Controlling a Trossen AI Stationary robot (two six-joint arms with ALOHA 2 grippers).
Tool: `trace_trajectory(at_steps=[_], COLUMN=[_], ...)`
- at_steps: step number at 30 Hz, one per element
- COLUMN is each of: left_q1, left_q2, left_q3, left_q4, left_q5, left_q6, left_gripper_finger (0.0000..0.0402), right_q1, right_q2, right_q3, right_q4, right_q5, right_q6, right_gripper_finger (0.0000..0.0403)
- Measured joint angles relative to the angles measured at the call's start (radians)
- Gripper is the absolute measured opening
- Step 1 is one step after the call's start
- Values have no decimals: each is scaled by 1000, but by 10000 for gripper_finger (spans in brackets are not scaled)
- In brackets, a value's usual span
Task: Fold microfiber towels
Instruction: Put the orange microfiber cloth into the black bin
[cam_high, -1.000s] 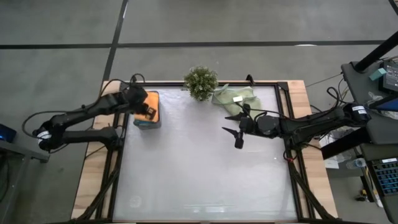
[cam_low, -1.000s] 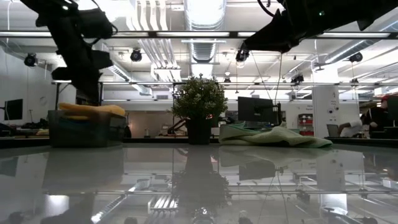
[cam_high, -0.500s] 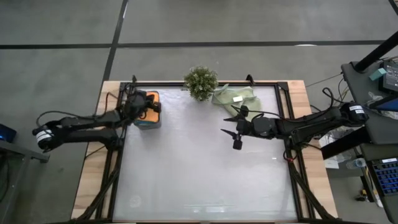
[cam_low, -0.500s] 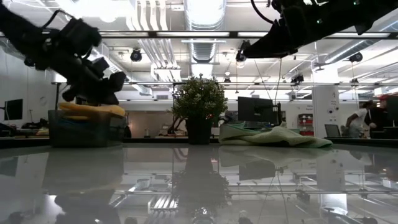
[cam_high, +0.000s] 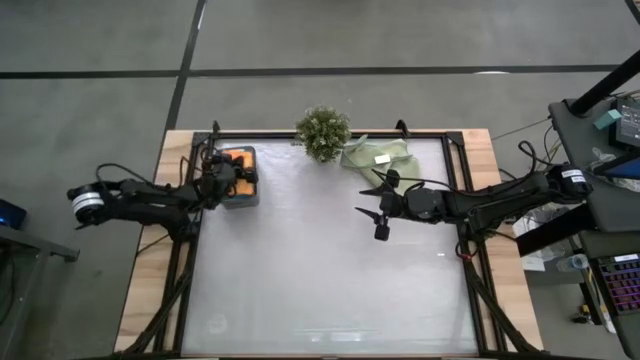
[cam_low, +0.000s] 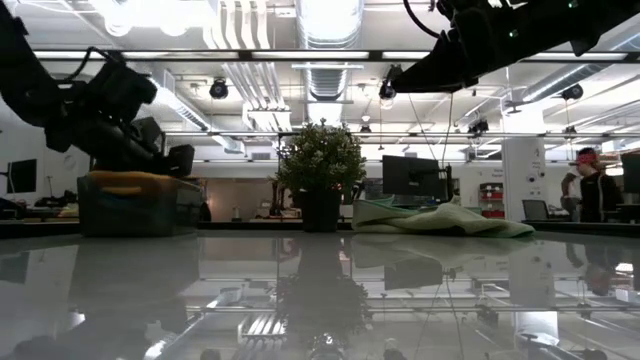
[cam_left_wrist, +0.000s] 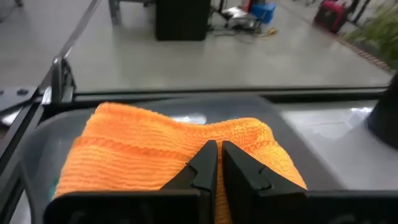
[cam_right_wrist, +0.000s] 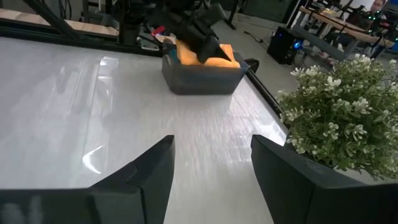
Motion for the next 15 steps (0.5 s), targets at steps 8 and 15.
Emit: trace_trajectory(at_steps=[8,15], left_q1=[0,0], left_q2=[196,268], left_q3=[2,1], left_q4=[166,265], left_q5=[-26,-20], left_q6=[-50,-40], left_gripper_finger=[11,11], right_q1=[0,0], right_q2=[0,0], right_q3=[0,0], right_q4=[3,4], right_q5=[0,0], right_q6=[1,4], right_gripper_finger=[201,201])
